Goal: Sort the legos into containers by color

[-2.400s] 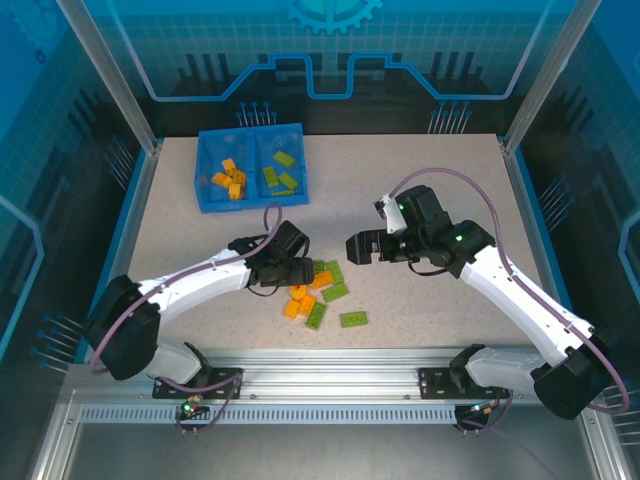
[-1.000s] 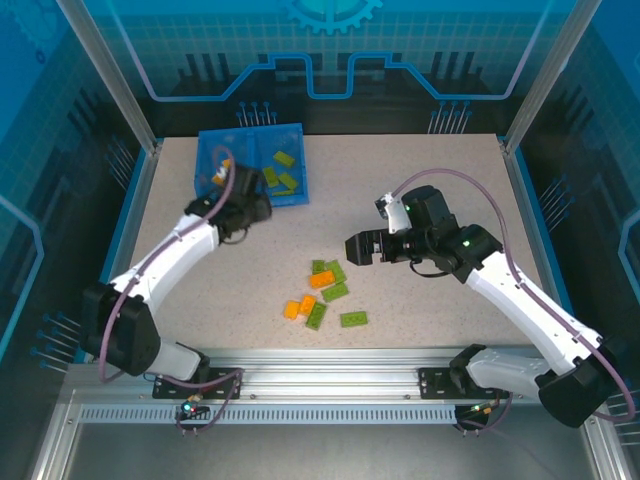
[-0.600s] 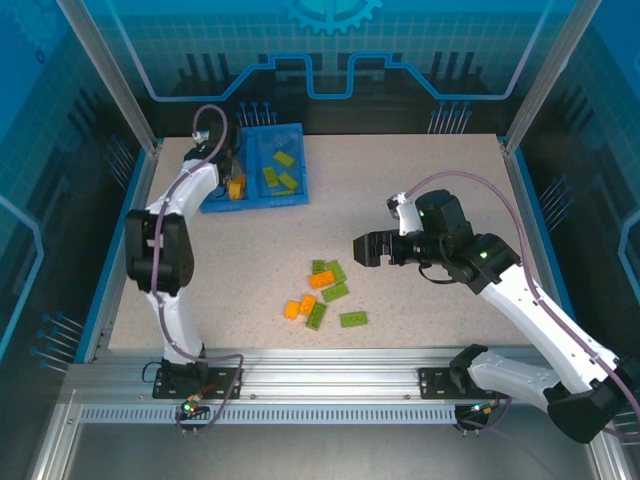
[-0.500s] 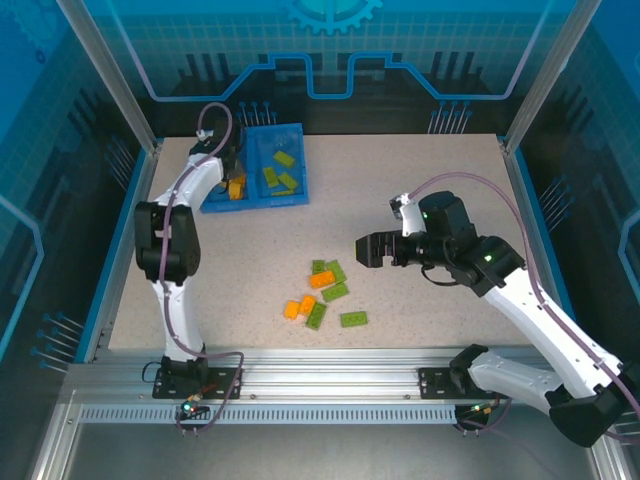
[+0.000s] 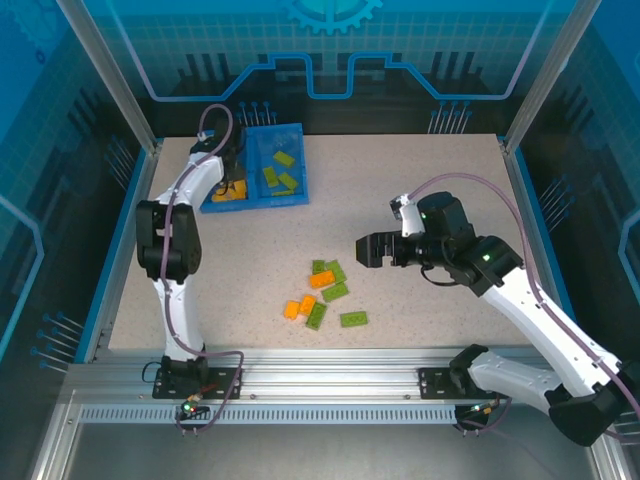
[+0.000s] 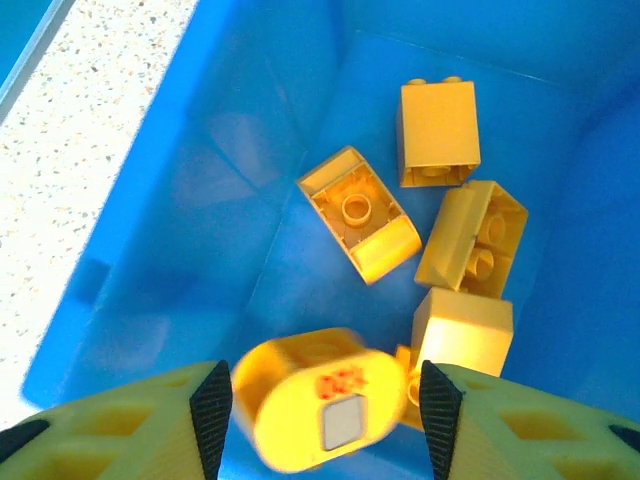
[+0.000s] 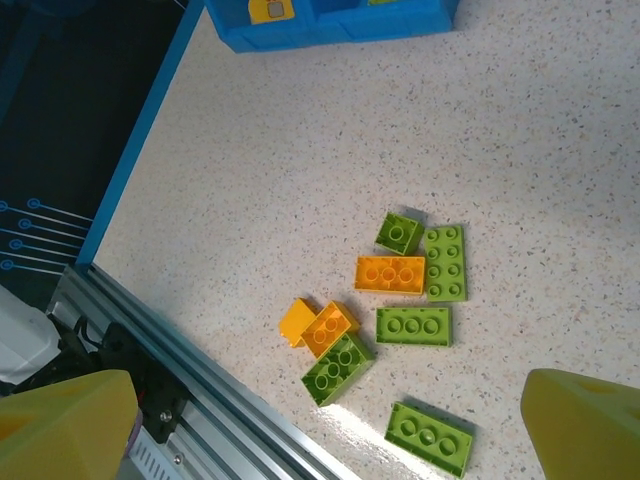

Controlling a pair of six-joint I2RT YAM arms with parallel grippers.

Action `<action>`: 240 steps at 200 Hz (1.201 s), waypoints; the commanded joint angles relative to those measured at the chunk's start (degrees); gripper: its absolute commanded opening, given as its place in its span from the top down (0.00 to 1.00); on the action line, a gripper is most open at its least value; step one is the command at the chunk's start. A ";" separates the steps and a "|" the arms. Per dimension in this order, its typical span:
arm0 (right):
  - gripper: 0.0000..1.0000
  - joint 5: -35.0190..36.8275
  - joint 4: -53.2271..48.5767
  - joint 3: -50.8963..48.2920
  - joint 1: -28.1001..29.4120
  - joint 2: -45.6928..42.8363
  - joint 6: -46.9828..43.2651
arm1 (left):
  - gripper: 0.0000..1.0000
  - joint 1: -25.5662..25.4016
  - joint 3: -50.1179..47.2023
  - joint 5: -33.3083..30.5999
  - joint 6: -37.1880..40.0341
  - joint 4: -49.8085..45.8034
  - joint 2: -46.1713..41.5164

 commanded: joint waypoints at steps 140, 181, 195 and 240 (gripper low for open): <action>0.30 20.04 -9.89 23.84 13.23 46.35 7.65 | 0.14 -13.28 -51.00 59.61 49.53 2.94 -78.37; 0.37 19.27 -12.07 33.47 15.04 58.72 8.43 | 0.01 -14.02 -61.02 61.57 64.01 -1.12 -86.67; 0.40 19.22 -12.28 35.11 15.25 61.49 8.82 | 0.01 -13.98 -63.80 60.26 63.71 2.16 -88.74; 0.41 22.03 -14.42 37.68 15.43 66.29 10.53 | 0.01 -14.02 -65.82 58.89 62.96 6.88 -87.59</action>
